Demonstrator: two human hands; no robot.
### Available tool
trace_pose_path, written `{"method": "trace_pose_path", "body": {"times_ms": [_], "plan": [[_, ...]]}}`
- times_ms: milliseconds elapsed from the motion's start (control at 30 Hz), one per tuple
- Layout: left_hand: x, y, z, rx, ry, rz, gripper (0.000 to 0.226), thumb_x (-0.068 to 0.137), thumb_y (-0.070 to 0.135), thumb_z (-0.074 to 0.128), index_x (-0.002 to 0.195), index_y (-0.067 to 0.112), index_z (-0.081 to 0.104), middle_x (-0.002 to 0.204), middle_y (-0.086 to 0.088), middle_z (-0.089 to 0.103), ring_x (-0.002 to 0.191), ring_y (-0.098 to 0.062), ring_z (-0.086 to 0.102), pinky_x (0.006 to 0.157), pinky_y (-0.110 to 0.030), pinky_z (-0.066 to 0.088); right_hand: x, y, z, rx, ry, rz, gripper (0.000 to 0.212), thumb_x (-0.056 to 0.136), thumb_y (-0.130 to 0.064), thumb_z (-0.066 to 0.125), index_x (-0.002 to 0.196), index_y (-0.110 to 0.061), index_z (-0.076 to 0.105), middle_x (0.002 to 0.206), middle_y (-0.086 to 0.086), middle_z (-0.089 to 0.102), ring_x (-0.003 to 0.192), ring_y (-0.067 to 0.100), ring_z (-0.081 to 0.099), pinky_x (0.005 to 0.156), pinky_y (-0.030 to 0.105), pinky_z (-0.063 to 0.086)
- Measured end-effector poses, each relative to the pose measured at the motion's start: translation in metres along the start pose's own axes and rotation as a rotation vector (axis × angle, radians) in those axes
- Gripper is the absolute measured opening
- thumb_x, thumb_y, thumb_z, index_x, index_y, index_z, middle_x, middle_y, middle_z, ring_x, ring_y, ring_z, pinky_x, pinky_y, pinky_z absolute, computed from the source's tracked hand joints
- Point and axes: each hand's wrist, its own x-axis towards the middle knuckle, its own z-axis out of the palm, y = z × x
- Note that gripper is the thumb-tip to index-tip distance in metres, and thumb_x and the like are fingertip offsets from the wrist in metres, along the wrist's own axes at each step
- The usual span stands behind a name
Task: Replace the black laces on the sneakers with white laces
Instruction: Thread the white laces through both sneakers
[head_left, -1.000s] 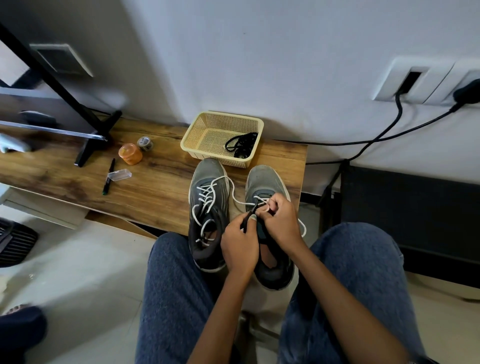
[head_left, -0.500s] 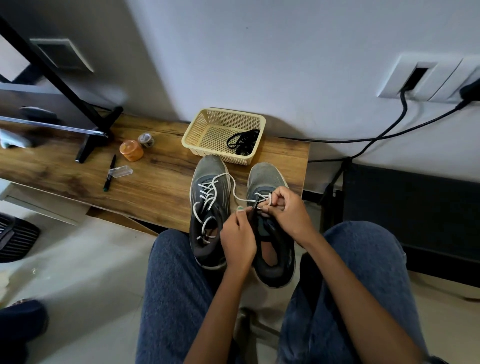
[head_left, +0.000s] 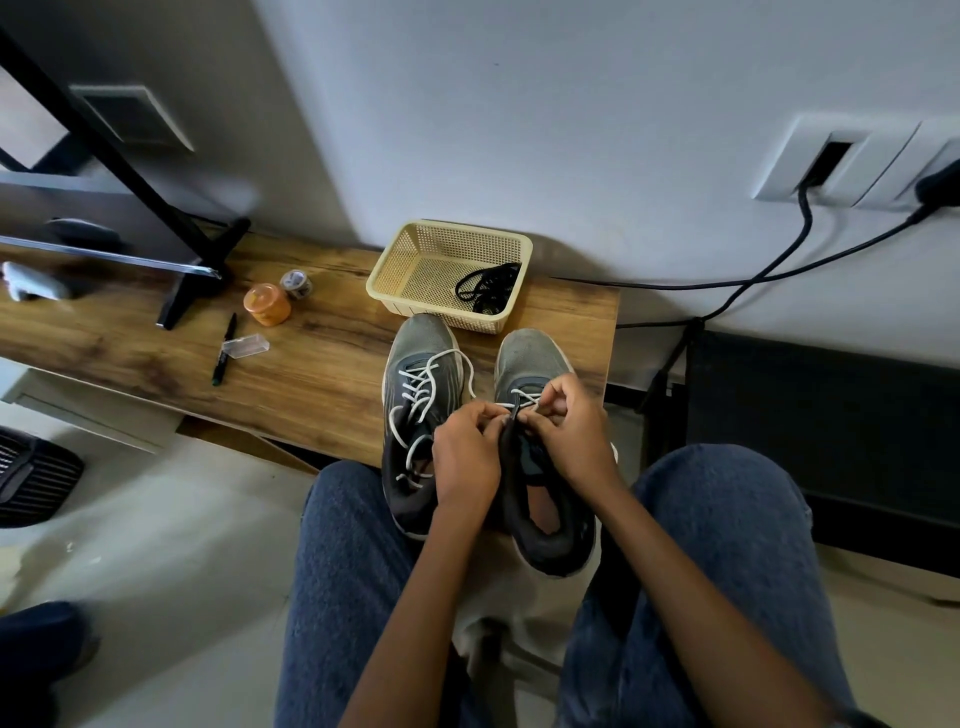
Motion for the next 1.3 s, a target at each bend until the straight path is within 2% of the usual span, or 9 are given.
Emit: {"method": "trace_pose_path", "body": {"times_ms": [133,300,500,633,833,933,1067,1167,1300], "plan": [[0.002,0.004,-0.001,0.009,-0.004,-0.025,0.011,0.092,0.018,0.061,0.094,0.012,0.07,0.09,-0.002,0.071,0.086,-0.016,0.064,0.079,-0.03,0.048,-0.007,-0.008,-0.001,-0.071,0.016,-0.112,0.019,0.082,-0.006,0.067,0.086,-0.02,0.055,0.081,-0.006,0.062,0.078,0.008,0.06,0.069,0.022,0.046],[-0.001,0.005,-0.004,-0.109,0.03,-0.124,0.008,0.094,0.016,0.056,0.089,0.015,0.063,0.088,-0.001,0.07,0.085,-0.014,0.064,0.08,-0.028,0.047,-0.029,-0.021,-0.005,-0.371,0.212,-0.202,0.016,0.079,-0.03,0.067,0.089,-0.024,0.056,0.09,-0.015,0.055,0.09,0.009,0.045,0.078,0.031,0.041],[-0.006,0.011,-0.003,-0.319,0.119,-0.154,0.008,0.094,0.011,0.052,0.091,0.01,0.06,0.087,-0.002,0.071,0.061,0.011,0.061,0.06,-0.005,0.045,-0.055,-0.012,-0.017,-0.72,0.019,-0.065,0.029,0.088,-0.03,0.055,0.112,-0.014,0.054,0.114,0.003,0.054,0.106,0.022,0.048,0.078,0.033,0.043],[-0.01,0.015,-0.007,-0.603,0.27,-0.201,0.011,0.096,0.01,0.048,0.089,0.018,0.052,0.087,-0.004,0.071,0.078,-0.01,0.071,0.073,-0.032,0.058,-0.057,-0.009,-0.02,-0.677,0.063,-0.059,0.021,0.089,-0.026,0.052,0.103,-0.011,0.059,0.109,0.004,0.057,0.106,0.022,0.05,0.071,0.032,0.043],[-0.01,0.027,-0.037,-1.063,0.659,-0.185,0.016,0.1,0.007,0.039,0.092,0.021,0.043,0.096,-0.008,0.068,0.079,-0.012,0.07,0.072,-0.026,0.058,-0.058,-0.004,-0.019,-0.665,0.094,-0.088,0.016,0.087,-0.024,0.055,0.096,-0.011,0.057,0.101,0.003,0.057,0.097,0.022,0.051,0.064,0.032,0.041],[-0.013,0.021,-0.041,-0.811,0.526,-0.113,0.017,0.097,0.007,0.045,0.094,0.023,0.049,0.091,-0.007,0.068,0.072,-0.008,0.067,0.069,-0.025,0.053,-0.057,-0.003,-0.018,-0.654,0.089,-0.094,0.016,0.087,-0.024,0.056,0.096,-0.011,0.058,0.1,0.003,0.057,0.096,0.022,0.051,0.065,0.034,0.045],[-0.018,0.004,-0.026,-0.002,0.075,0.155,0.017,0.094,0.02,0.056,0.11,0.021,0.062,0.093,0.003,0.067,0.079,-0.007,0.062,0.073,-0.026,0.048,-0.057,-0.001,-0.019,-0.641,0.089,-0.103,0.017,0.086,-0.024,0.056,0.097,-0.011,0.058,0.1,0.003,0.057,0.096,0.021,0.051,0.066,0.033,0.043],[-0.016,0.001,-0.011,0.347,0.066,0.309,0.021,0.092,0.021,0.058,0.109,0.024,0.069,0.102,0.002,0.068,0.094,-0.018,0.061,0.084,-0.04,0.045,-0.056,0.0,-0.019,-0.636,0.087,-0.105,0.018,0.086,-0.024,0.056,0.099,-0.011,0.058,0.101,0.003,0.057,0.096,0.02,0.051,0.067,0.032,0.042],[-0.011,0.003,-0.003,0.37,0.1,0.366,0.02,0.09,0.017,0.06,0.106,0.017,0.071,0.102,-0.006,0.068,0.095,-0.026,0.059,0.083,-0.043,0.047,-0.055,0.001,-0.019,-0.635,0.083,-0.097,0.019,0.086,-0.025,0.055,0.099,-0.012,0.058,0.103,0.003,0.057,0.097,0.02,0.05,0.068,0.033,0.044]]}}
